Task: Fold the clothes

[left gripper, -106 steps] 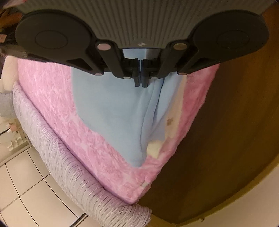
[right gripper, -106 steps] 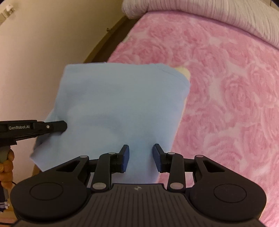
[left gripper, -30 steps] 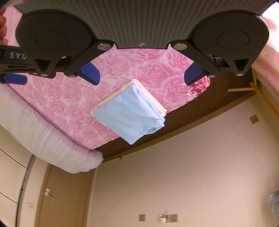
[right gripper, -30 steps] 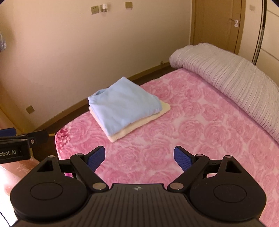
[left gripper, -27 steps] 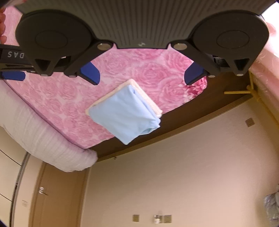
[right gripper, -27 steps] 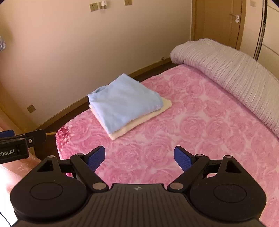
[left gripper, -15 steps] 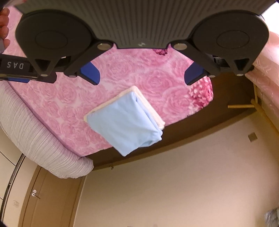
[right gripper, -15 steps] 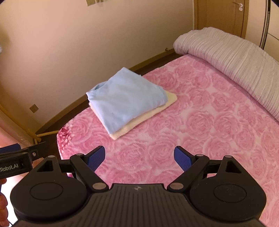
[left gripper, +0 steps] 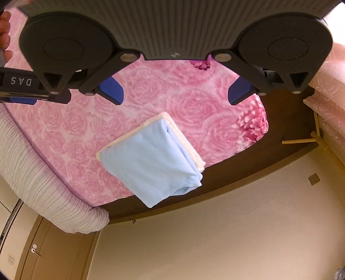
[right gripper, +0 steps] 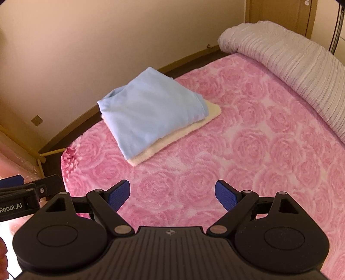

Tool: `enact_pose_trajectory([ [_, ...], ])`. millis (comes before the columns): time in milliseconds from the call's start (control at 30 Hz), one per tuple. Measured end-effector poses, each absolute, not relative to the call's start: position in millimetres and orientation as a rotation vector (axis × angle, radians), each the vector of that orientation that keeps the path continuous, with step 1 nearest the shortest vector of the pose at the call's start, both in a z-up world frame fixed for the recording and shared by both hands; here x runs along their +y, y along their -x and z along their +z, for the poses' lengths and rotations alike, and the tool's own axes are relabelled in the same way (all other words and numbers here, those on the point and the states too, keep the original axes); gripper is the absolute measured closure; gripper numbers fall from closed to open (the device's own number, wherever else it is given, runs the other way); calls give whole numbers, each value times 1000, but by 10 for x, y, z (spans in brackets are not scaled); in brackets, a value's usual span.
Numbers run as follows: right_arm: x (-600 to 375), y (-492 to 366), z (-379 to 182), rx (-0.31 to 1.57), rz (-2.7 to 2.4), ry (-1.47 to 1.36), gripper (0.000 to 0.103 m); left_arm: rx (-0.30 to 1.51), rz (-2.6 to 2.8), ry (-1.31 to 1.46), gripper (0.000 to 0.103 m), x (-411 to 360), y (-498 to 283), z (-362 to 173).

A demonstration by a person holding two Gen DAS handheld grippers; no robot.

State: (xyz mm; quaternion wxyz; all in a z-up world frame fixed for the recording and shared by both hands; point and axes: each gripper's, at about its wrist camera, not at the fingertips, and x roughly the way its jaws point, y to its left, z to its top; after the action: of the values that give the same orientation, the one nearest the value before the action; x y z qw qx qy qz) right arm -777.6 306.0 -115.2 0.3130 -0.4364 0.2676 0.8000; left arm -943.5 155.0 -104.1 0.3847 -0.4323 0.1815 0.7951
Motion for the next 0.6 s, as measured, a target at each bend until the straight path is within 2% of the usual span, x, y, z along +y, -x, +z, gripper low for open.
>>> enact_pose_trajectory([
  [600,3279,7837,-1326,749,2030,1191,14,522,1975,1129,1,1840,9558,-1215],
])
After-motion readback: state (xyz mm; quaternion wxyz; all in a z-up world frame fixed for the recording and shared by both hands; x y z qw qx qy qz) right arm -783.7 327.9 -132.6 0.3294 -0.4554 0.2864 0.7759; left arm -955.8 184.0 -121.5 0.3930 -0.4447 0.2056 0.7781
